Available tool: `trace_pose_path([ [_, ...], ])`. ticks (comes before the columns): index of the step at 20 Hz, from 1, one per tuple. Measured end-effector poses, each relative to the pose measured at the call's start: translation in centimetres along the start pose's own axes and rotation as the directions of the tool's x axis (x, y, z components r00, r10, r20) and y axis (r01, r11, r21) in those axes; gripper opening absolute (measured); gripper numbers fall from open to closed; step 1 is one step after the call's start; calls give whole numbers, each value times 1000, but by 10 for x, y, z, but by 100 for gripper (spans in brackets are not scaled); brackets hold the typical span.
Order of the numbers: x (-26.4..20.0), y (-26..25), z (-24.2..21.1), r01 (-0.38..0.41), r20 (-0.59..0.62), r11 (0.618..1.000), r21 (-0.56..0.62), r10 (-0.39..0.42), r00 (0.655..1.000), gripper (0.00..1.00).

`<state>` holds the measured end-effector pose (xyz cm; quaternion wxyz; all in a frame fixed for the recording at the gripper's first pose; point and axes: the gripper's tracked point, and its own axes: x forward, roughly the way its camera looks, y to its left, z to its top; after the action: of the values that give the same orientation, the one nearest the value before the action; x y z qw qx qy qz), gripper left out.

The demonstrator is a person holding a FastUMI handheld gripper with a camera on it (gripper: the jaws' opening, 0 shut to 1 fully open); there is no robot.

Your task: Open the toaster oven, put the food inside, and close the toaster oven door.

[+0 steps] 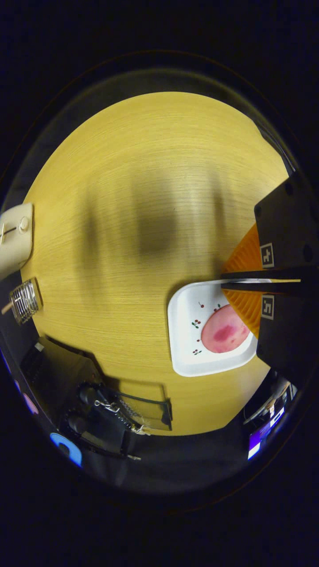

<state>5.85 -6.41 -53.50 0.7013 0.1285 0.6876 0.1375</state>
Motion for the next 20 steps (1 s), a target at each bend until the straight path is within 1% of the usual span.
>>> trace_pose_path([
  [3, -10, 7, -5, -132, 35, 981, 139, 128, 991, 8],
  [5, -16, 13, -7, -198, 72, 954, 223, 186, 980, 8],
  [6, -17, 15, -9, -219, 84, 944, 248, 205, 975, 8],
  [11, -18, 29, -28, -291, 125, 905, 309, 265, 956, 8],
  [12, -15, 33, -30, -308, 141, 893, 328, 276, 951, 5],
  [15, -24, 47, -33, -385, 210, 831, 402, 325, 922, 5],
  [17, -31, 57, -36, -420, 251, 798, 432, 341, 906, 5],
  [20, -48, 81, -43, -449, 281, 778, 440, 355, 892, 5],
])
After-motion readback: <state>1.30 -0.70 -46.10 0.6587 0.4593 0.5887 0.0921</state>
